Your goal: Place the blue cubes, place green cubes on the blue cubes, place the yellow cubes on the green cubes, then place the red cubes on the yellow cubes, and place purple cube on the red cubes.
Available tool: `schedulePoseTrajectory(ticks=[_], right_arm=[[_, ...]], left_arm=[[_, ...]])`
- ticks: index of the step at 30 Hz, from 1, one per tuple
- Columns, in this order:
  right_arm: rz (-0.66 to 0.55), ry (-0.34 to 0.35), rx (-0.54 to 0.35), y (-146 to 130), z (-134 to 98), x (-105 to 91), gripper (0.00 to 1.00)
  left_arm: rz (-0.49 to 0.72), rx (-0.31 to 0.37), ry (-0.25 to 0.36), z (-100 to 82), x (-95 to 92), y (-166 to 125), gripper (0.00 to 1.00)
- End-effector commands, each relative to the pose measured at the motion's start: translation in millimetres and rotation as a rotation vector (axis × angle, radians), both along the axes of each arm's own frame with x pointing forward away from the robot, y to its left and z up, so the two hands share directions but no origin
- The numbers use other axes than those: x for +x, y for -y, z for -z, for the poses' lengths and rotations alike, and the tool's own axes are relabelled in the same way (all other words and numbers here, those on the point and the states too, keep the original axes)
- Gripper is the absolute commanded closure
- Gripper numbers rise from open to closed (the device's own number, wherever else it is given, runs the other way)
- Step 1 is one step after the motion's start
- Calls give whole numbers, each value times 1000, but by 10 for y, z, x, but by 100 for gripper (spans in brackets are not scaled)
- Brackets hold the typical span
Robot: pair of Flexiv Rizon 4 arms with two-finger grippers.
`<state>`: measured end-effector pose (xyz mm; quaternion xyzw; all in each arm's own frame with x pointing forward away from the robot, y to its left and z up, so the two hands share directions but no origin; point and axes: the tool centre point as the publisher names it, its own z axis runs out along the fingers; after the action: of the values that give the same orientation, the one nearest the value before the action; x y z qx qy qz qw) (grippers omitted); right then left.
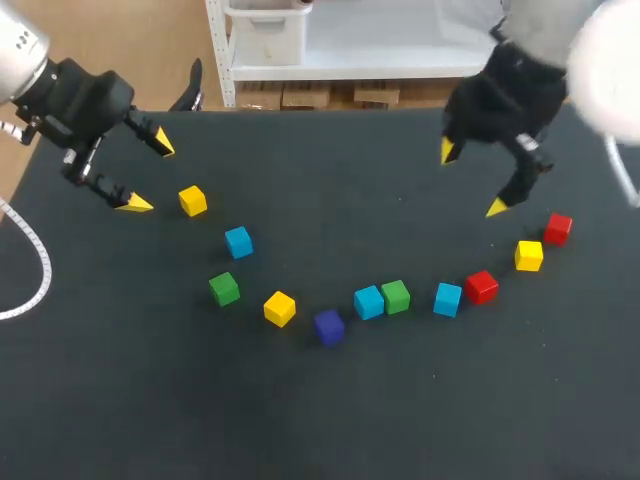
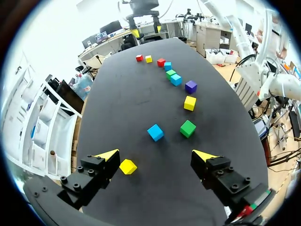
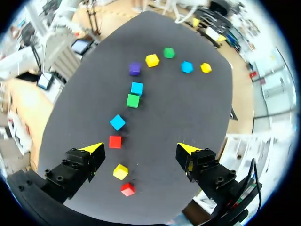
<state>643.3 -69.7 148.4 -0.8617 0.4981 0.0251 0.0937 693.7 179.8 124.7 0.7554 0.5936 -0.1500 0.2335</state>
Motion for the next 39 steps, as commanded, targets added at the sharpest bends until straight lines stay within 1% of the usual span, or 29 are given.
schedulePoseTrajectory(ticks=[1,3,4,6,7,9,11,12,15,20,28,39], right_arm=[[-19,121,-144,-248,203,-102,0],[-9,102,-120,-339,245,-123,0],[-5,106,-118,-381,271,-136,0],[-6,69,-98,-465,326,-153,0],[-2,63,-91,-504,350,-158,0],[5,35,-82,-584,406,-165,0],[12,21,-85,-652,464,-175,0],[24,-2,-79,-678,494,-176,0],[45,-31,-79,-744,575,-187,0],[53,-51,-93,-851,727,-232,0],[62,-83,-79,-1009,906,-334,0],[88,-125,-61,-1031,1064,-480,0]], left_arm=[[0,0,2,2,-3,-2,0],[0,0,2,2,-3,-2,0],[0,0,2,2,-3,-2,0],[0,0,2,2,-3,-2,0],[0,0,2,2,-3,-2,0],[0,0,2,2,-3,-2,0],[0,0,2,2,-3,-2,0],[0,0,2,2,-3,-2,0],[0,0,2,2,-3,-2,0],[0,0,2,2,-3,-2,0],[0,0,2,2,-3,-2,0],[0,0,2,2,-3,-2,0]])
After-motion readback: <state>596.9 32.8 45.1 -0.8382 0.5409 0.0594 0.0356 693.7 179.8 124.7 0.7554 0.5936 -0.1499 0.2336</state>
